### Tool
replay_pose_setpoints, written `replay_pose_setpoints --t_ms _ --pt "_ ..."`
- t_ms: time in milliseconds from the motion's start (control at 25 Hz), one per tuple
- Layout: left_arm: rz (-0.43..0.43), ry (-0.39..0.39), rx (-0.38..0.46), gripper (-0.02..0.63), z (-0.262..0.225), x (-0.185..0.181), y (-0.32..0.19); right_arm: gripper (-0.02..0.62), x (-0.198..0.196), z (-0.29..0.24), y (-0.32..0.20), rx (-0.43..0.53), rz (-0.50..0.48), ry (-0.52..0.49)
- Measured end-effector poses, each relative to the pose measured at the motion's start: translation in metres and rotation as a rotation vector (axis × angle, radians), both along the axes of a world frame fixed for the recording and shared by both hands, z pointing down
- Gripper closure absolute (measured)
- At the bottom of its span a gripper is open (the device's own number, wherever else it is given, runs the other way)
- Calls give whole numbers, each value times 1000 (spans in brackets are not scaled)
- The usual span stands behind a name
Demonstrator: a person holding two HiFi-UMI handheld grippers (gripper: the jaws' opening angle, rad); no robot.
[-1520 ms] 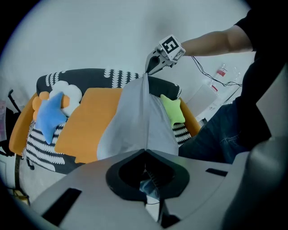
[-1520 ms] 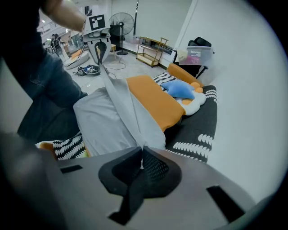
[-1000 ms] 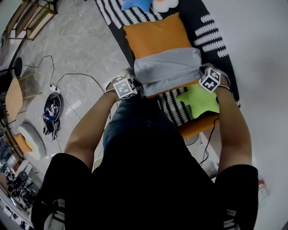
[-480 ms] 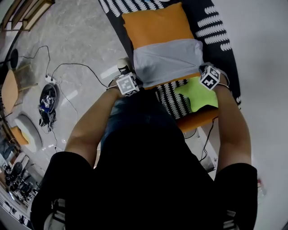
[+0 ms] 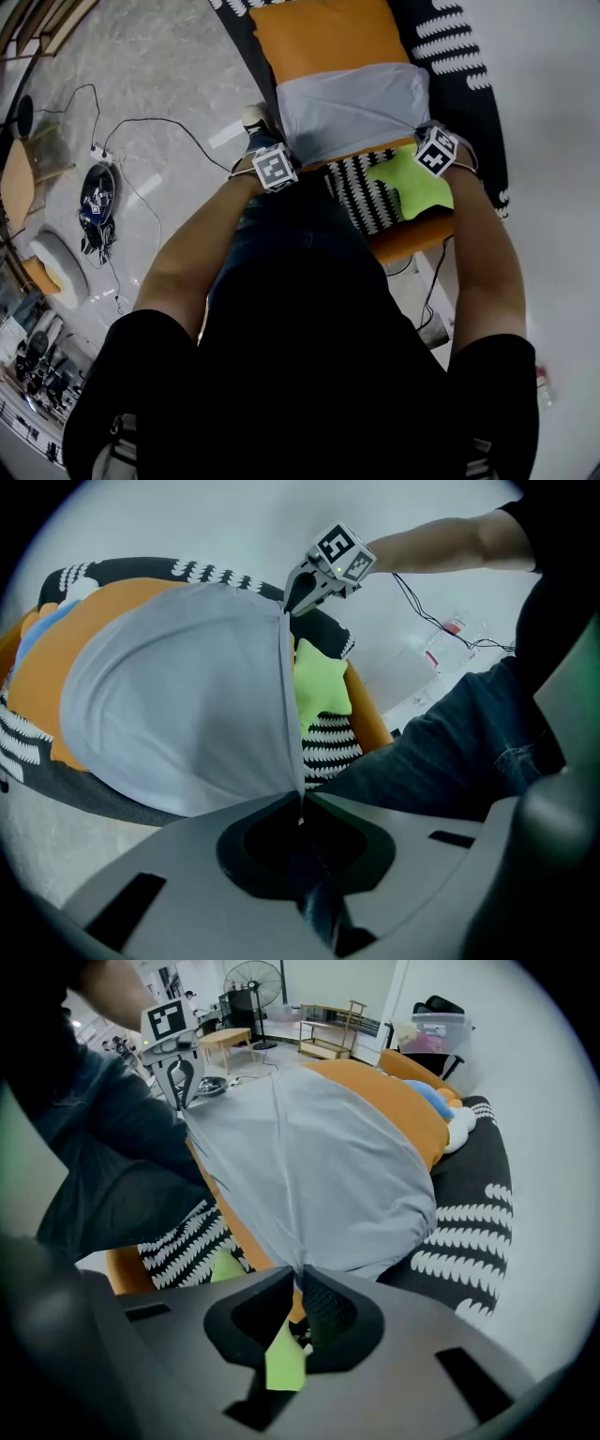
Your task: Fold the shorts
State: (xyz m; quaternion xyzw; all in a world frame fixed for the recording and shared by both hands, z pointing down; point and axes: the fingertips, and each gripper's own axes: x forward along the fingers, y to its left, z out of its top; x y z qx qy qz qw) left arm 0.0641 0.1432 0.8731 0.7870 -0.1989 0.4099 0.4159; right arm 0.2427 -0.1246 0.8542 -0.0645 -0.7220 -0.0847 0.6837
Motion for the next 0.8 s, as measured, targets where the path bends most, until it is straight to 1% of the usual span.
replay_pose_setpoints --t_ms 120,280,400,480,560,680,800 --pt "6 -2 -10 573 -5 8 3 533 4 4 5 -8 50 -3" --pt "16 18 -2 494 -21 7 2 484 12 -6 16 -30 81 -4" --pt "-5 23 11 485 -39 0 -5 474 16 -24 20 -31 116 -26" --pt "-31 9 32 485 -53 -8 -17 474 15 -41 16 -12 168 -70" --pt "-63 -14 62 485 -70 -18 -36 474 8 -66 6 21 263 -145" --pt "-118 -43 94 485 -100 -31 -60 477 -3 -105 -3 49 456 -276" --pt "-151 -80 124 485 -128 -38 -82 483 -1 -141 -13 90 614 -370"
